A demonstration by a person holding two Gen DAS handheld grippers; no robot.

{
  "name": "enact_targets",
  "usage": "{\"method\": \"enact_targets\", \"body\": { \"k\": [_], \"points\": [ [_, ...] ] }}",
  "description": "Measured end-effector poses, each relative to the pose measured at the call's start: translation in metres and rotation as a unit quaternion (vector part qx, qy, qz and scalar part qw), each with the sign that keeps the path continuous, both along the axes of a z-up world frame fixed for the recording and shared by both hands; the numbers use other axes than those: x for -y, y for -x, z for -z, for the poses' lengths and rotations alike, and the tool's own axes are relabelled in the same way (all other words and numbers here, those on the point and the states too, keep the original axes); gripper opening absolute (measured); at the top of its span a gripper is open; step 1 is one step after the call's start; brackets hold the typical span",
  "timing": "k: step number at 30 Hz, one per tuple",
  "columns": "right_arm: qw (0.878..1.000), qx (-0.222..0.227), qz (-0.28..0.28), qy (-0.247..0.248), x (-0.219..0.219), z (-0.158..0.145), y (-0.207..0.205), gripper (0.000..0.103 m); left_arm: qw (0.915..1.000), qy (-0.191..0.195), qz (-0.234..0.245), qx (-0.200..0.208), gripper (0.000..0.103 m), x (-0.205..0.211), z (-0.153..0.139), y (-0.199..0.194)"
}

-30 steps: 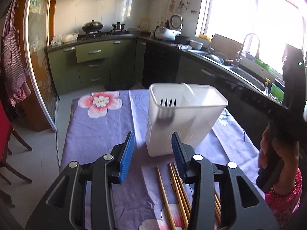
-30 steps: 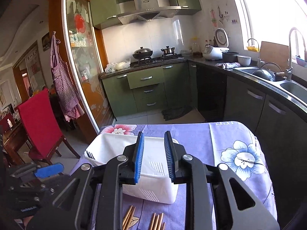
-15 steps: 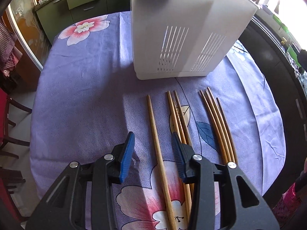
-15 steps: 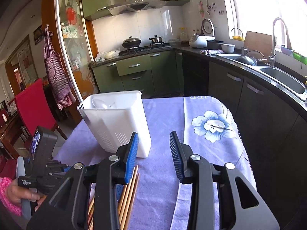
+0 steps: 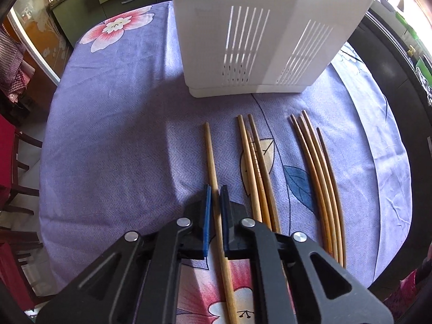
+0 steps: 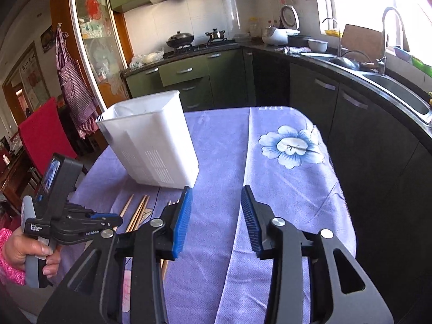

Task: Organize utensils
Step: 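Grasp a wooden chopstick with left tool while right tool grasps another chopstick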

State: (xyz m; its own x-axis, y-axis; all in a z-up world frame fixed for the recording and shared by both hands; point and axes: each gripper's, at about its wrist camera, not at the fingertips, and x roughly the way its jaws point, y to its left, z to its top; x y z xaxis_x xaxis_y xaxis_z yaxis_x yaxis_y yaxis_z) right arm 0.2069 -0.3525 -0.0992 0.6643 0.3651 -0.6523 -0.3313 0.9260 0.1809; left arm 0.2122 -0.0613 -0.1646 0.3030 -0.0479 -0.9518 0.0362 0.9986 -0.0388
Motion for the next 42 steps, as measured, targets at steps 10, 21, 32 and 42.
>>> {"method": "enact_targets", "body": {
  "k": [10, 21, 32, 42],
  "points": [
    [0.978, -0.179, -0.103, 0.030, -0.064, 0.071, -0.044, 0.024, 0.9975, 0.002, -0.018, 0.069, 0.006, -0.030, -0.041, 0.016],
    [0.969, -0.209, -0.099, 0.085, -0.103, 0.092, -0.056, 0.014, 0.9943, 0.018, -0.003, 0.105, 0.006, -0.040, -0.063, 0.033],
    [0.967, -0.222, -0.086, 0.093, -0.107, 0.091, -0.055, 0.011, 0.9926, 0.032, 0.007, 0.117, 0.006, -0.044, -0.066, 0.040],
    [0.969, -0.199, -0.084, 0.118, -0.127, 0.083, -0.053, 0.006, 0.9910, 0.035, 0.010, 0.128, 0.006, -0.043, -0.074, 0.045]
  ]
}}
